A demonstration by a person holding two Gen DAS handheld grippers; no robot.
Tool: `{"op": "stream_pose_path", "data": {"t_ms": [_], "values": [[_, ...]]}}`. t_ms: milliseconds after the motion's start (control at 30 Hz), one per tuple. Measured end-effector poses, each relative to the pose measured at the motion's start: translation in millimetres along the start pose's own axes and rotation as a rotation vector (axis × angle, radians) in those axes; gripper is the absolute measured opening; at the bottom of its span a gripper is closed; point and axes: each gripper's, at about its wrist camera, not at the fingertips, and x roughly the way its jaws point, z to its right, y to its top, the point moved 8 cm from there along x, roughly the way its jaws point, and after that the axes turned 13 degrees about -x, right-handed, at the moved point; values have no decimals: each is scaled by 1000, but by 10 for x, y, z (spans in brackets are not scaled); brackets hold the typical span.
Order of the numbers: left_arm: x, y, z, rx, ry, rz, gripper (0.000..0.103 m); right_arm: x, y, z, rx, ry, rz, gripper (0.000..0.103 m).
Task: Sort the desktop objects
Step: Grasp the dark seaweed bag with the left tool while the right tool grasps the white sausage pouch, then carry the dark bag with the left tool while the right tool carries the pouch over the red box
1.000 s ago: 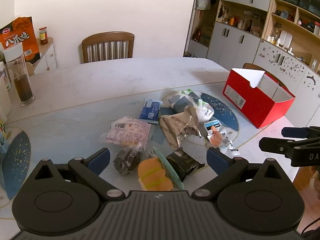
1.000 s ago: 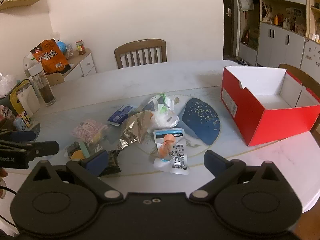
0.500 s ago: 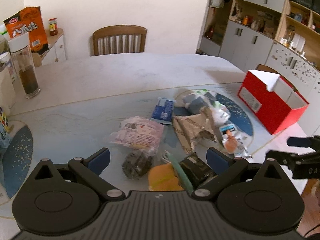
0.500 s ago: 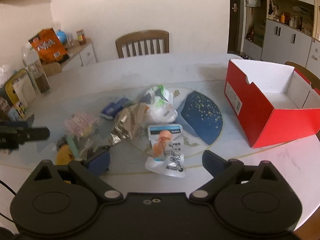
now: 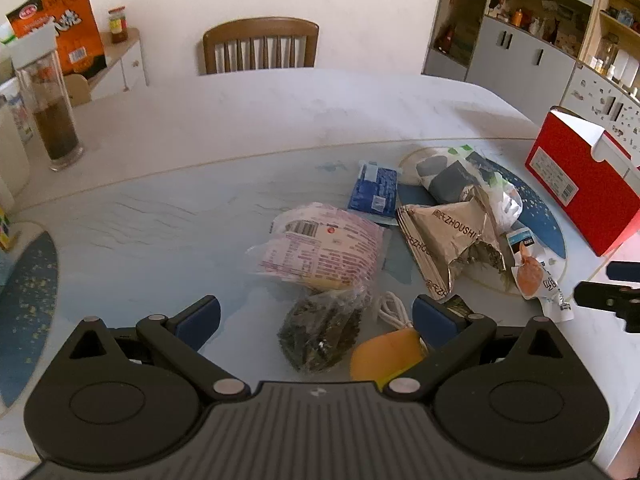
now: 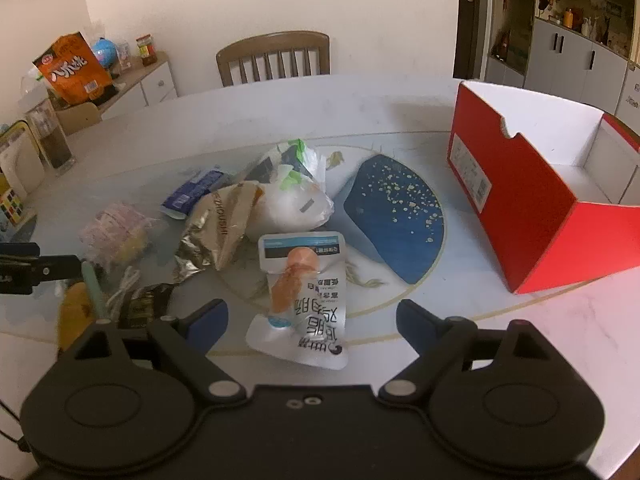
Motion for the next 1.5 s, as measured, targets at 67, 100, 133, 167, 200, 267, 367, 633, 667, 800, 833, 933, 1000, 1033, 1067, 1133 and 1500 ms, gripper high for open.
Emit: {"op": "stream_pose_path", "data": {"t_ms": [67, 100, 133, 167, 200, 267, 367, 633, 667, 800, 833, 933, 1000, 1033, 1067, 1133, 1500], "values": [[43, 3, 11, 2, -4, -7, 100, 85, 1, 4, -5, -1, -11, 91], [59, 6, 8, 3, 0, -9, 100, 129, 0, 12, -2, -1, -16, 90], [74, 4, 3, 2, 1, -12, 100, 163, -1, 18, 3, 2, -22, 90], [86, 1, 2, 1, -1, -16, 99, 206, -9, 26, 11, 7, -29, 89], [97, -5, -2, 0, -5, -23, 97, 244, -13, 34, 16, 9, -36, 89], [126, -29, -7, -4, -9, -36, 95, 312, -17, 33, 17, 14, -44, 88], [163, -48, -24, -32, -26, -52, 92, 384, -15, 5, 1, 19, -49, 88], [204, -15, -32, -65, -61, -71, 72, 612, -13, -6, -6, 18, -88, 81], [210, -9, -45, -74, -63, -74, 72, 629, 3, -12, -13, 17, -86, 81], [243, 8, -101, -92, -66, -81, 68, 693, 62, -55, -47, 13, -82, 81], [253, 11, -112, -97, -71, -85, 67, 714, 77, -65, -59, 9, -80, 81], [273, 18, -127, -104, -78, -88, 58, 759, 111, -72, -82, -4, -74, 78], [291, 15, -136, -107, -79, -97, 50, 764, 132, -60, -87, -5, -68, 71], [299, 7, -141, -112, -82, -102, 47, 761, 144, -55, -86, -6, -66, 66], [307, -2, -149, -111, -79, -103, 45, 762, 154, -43, -83, -4, -69, 66], [310, -15, -156, -113, -76, -102, 41, 760, 159, -40, -81, 0, -71, 65], [222, -8, -157, -85, -55, -87, 32, 649, 113, -31, -78, -5, -81, 61]]}}
